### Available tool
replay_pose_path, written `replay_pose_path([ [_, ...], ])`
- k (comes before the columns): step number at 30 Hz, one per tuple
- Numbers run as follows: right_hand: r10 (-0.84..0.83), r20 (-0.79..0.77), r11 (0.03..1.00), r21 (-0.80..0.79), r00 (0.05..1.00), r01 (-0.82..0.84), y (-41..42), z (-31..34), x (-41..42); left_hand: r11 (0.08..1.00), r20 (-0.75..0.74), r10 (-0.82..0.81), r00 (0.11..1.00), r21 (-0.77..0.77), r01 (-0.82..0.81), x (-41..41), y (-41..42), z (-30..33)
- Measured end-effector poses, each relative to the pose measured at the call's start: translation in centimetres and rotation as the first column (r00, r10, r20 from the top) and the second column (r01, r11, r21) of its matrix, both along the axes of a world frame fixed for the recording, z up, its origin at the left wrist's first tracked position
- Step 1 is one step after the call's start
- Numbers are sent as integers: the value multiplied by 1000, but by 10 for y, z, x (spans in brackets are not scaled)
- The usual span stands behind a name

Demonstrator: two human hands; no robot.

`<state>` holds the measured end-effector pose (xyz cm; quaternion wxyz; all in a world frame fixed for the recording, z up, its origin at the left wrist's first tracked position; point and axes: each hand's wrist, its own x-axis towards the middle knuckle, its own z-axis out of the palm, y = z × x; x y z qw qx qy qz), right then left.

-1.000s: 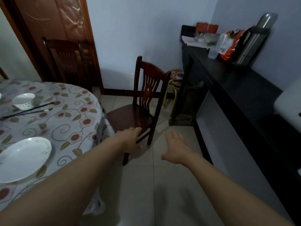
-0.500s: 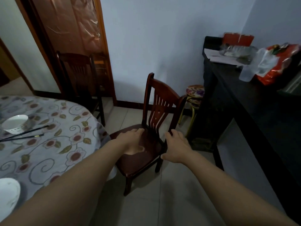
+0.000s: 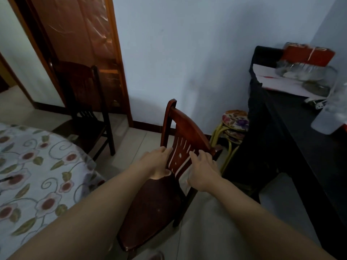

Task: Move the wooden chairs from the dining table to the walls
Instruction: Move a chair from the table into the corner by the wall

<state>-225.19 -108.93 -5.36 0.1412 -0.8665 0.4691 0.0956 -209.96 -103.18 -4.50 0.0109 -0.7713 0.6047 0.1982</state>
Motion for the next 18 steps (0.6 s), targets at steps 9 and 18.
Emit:
replay_pose_path([
  [9, -143, -33, 989, -45, 989, 141, -109, -3, 47, 973, 94, -214, 972, -71, 221, 52, -149, -19],
  [18, -302, 10, 953, -37, 953, 302, -181, -36, 89, 932, 222, -311, 924, -117, 342, 79, -247, -55],
])
